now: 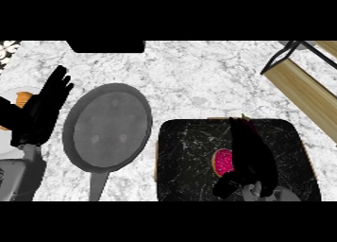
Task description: Pick the cupcake from the tray and place it in the tiered shelf
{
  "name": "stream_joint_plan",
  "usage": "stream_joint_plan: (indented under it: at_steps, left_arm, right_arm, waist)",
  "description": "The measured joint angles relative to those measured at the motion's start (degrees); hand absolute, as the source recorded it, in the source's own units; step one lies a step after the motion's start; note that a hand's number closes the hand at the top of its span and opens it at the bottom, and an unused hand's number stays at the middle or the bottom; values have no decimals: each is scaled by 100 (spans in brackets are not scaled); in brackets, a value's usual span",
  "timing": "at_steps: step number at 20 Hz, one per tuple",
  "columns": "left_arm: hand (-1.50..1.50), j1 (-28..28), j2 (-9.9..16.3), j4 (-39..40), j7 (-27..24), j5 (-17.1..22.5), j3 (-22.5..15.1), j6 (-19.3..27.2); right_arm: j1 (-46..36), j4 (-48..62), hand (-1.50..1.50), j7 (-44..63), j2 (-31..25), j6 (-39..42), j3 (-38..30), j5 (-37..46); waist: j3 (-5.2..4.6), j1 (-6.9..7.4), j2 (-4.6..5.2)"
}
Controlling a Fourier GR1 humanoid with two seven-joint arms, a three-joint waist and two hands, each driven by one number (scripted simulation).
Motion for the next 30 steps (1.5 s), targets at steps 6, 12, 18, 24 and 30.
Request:
stream_joint_plan:
  at_steps: [6, 12, 18, 24, 30]
  left_arm:
    - [0, -108, -69, 26, 56, -61, -4, 42]
    - [0, -56, -75, 96, -41, -85, 50, -36]
    - [0, -47, -114, 82, -87, -114, 82, -80]
    - [0, -98, -127, 45, 49, -116, 103, -97]
    - [0, -68, -128, 162, -54, -129, 164, -144]
  right_arm:
    - [64, 305, -150, -121, 361, 69, -115, 253]
    - [109, 634, 150, -282, 780, 92, -226, 548]
    - [124, 906, 150, -667, 840, 170, -155, 1034]
    - [378, 572, 150, -1849, 418, 434, 600, 1190]
    - [928, -456, 150, -2964, -287, 554, 1663, 1207]
  waist:
    - [-4, -6, 3]
    - [-29, 9, -22]
    - [-51, 15, -58]
    - [-31, 20, -48]
    - [1, -27, -16]
